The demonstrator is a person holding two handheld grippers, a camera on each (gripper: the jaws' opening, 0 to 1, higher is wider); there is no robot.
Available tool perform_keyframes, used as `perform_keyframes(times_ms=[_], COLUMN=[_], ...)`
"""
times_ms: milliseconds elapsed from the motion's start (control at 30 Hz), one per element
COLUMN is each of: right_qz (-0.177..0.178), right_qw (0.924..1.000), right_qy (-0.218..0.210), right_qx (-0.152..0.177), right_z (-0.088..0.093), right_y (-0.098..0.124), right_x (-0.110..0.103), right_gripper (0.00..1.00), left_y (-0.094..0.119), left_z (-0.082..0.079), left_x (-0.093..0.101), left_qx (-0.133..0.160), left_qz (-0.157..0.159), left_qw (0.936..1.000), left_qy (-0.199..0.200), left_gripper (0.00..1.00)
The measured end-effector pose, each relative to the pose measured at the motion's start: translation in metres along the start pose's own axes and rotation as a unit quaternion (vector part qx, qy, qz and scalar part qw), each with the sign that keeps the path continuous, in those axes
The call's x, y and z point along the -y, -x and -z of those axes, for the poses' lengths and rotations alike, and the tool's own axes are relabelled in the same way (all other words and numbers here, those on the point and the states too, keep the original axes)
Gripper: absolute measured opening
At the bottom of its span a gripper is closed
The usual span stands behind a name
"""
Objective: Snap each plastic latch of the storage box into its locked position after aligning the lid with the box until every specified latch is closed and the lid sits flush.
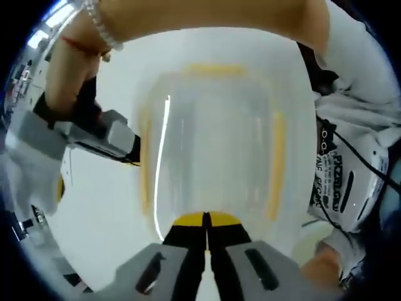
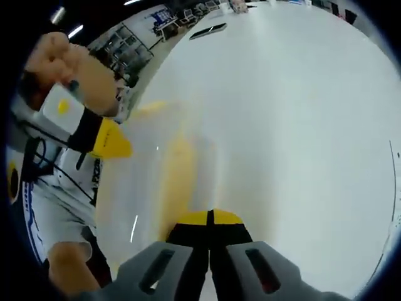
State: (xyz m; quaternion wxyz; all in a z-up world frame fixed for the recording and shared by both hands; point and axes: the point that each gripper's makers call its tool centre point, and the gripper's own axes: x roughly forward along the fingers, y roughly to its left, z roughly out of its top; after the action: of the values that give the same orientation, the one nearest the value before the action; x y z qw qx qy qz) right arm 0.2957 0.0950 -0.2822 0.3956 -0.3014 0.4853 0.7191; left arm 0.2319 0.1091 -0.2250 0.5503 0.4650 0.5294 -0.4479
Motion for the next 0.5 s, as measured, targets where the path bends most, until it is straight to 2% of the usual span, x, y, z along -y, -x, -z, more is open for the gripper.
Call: perform_keyframes(times_ms=[33, 67, 100, 133, 267, 333, 467, 500], right_qz=[-0.004, -0.010, 0.010, -0.010, 0.019, 0.030, 0.040, 0.051], right_qw=[0.9999, 0.9997, 0.9987, 0.9999, 0.9996, 0.9993, 0.9990, 0.9987], right_qy=[0.004, 0.018, 0.044, -0.001, 0.012, 0.008, 0.001, 0.002], right_qx=[-0.016, -0.013, -0.022, -0.011, -0.020, -0.019, -0.019, -0.011], right_z=[0.006, 0.002, 0.001, -0.003, -0.001, -0.001, -0.001, -0.003], right_y=[-0.004, -0.008, -0.005, -0.008, -0.006, -0.005, -0.004, -0.004], right_x=[0.000, 0.003, 0.012, -0.001, 0.007, 0.006, 0.007, 0.008], right_gripper=[0.00, 0.00, 0.00, 0.00, 0.00, 0.00, 0.00, 0.00], left_y=[0.002, 0.001, 0.001, 0.000, 0.001, 0.001, 0.001, 0.002], left_z=[0.004, 0.001, 0.000, 0.000, 0.000, 0.000, 0.001, 0.001], left_x=[-0.007, -0.002, -0.001, -0.002, -0.002, -0.002, -0.003, -0.002], left_qx=[-0.004, 0.006, 0.011, 0.013, 0.028, 0.027, 0.029, 0.038], left_qz=[-0.016, -0.004, -0.005, -0.006, -0.007, -0.006, -0.002, 0.001], left_qw=[0.9999, 1.0000, 0.9999, 0.9999, 0.9995, 0.9996, 0.9995, 0.9992], left_qy=[-0.001, -0.004, -0.004, -0.007, 0.010, -0.001, 0.008, 0.010], left_gripper=[0.00, 0.00, 0.00, 0.00, 0.00, 0.00, 0.00, 0.00])
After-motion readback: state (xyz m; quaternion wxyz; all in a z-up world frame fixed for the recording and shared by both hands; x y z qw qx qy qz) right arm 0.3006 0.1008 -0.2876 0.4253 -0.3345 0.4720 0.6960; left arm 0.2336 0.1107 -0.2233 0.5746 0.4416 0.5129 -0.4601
